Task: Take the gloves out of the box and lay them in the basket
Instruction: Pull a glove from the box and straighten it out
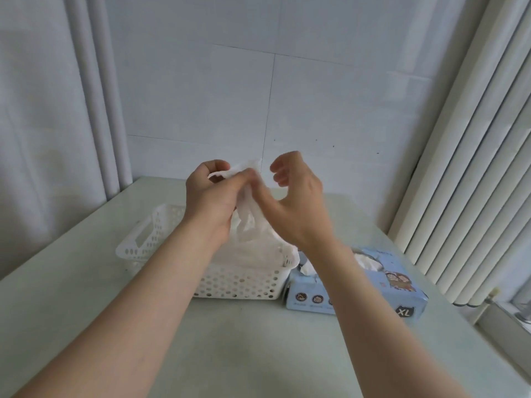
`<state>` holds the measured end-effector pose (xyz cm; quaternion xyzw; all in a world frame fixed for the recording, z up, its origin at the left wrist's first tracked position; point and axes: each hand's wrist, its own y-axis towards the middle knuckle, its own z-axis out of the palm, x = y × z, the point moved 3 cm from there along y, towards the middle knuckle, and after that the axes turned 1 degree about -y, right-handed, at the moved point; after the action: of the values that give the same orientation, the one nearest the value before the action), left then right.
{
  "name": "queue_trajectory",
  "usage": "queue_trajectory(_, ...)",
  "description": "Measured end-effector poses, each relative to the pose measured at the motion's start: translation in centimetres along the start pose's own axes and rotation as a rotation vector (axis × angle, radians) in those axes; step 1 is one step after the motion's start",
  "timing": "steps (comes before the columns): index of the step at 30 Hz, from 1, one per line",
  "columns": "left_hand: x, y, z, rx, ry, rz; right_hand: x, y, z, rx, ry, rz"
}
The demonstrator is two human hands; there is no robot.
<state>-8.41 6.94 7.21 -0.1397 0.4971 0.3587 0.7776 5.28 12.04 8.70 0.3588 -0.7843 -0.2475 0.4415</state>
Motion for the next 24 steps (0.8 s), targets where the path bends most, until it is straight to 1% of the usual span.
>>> queue_trajectory(2, -0.4, -0.3, 0.2, 0.009, 0.006, 0.026, 0.4, -0.6, 0.5, 0.014, -0.156, -0.11)
queue_trajectory(4, -0.7, -0.7, 0.4, 0.022, 0.043, 0.064, 0.5, -0.6, 0.6, 0.01, -0.25, -0.124)
queue_trajectory(7, -1.4, -1.2, 0.6, 0.013, 0.071, 0.121, 0.7, -0.2, 0.4, 0.02, -0.215, -0.096)
queue_trajectory(8, -1.5, -1.2, 0.6, 0.013, 0.058, 0.126, 0.8, 0.0, 0.1, 0.024, -0.168, -0.07)
queue_trajectory(10, -1.7, -1.1, 0.6, 0.027, 0.015, 0.118, 1.0, 0.3, -0.7, 0.022, 0.014, 0.026)
queue_trajectory(12, -1.7, -0.8, 0.4, 0.055, -0.029, 0.072, 1.1, 0.5, -1.4, 0.034, 0.198, 0.144)
queue_trajectory(14, -1.7, -0.3, 0.1, 0.089, -0.065, 0.014, 1.0, 0.6, -1.9, 0.047, 0.332, 0.247)
queue_trajectory(16, -1.8, 0.1, -0.1, 0.142, -0.049, -0.035, 0.7, 0.6, -2.2, 0.042, 0.448, 0.346)
queue_trajectory(19, -2.1, 0.2, -0.3, 0.249, 0.06, -0.136, 0.4, 0.7, -2.3, 0.057, 0.51, 0.442)
queue_trajectory(22, -2.0, -0.2, -0.6, 0.343, 0.282, -0.273, 0.2, 0.8, -2.2, 0.2, 0.571, 0.471)
queue_trajectory(24, -1.6, -0.4, -0.7, 0.414, 0.374, -0.353, 0.1, 0.6, -2.1, 0.282, 0.598, 0.494)
